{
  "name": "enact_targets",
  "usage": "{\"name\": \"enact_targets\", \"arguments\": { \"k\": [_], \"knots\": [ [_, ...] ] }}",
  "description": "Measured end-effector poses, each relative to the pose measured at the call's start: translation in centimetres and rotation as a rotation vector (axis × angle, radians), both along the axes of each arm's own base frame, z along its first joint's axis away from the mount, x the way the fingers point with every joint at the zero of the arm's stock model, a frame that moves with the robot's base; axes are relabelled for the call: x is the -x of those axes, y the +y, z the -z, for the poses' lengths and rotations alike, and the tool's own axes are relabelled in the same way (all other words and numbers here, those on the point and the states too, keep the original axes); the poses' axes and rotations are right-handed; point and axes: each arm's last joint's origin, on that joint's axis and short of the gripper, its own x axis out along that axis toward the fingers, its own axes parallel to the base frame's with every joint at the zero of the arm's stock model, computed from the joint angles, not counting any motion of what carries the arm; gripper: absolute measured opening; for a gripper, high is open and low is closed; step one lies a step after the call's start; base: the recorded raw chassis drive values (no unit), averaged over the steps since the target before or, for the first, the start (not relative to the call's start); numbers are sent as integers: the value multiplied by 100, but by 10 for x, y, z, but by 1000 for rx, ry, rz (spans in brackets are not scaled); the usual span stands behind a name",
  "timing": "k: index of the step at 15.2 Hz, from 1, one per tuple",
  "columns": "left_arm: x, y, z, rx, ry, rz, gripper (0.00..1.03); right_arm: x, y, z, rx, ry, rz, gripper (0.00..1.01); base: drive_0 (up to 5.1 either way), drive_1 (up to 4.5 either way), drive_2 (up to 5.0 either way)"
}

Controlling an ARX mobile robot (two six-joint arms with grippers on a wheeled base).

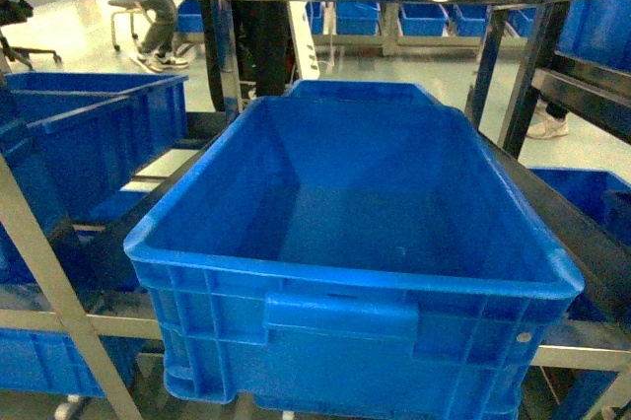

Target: Pick red block from blue box to shelf

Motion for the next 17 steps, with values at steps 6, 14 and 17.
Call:
{"name": "enact_targets", "arguments": {
  "k": [6,14,17],
  "knots": [
    [0,0,0,0,0,0,98,-1,0,7,65,145,38,28,0,0,0],
    [0,0,0,0,0,0,98,-7,-1,13,117,253,5,28,0,0,0],
    [0,0,0,0,0,0,98,-25,-1,-12,105,168,-1,28,0,0,0]
  ]
}}
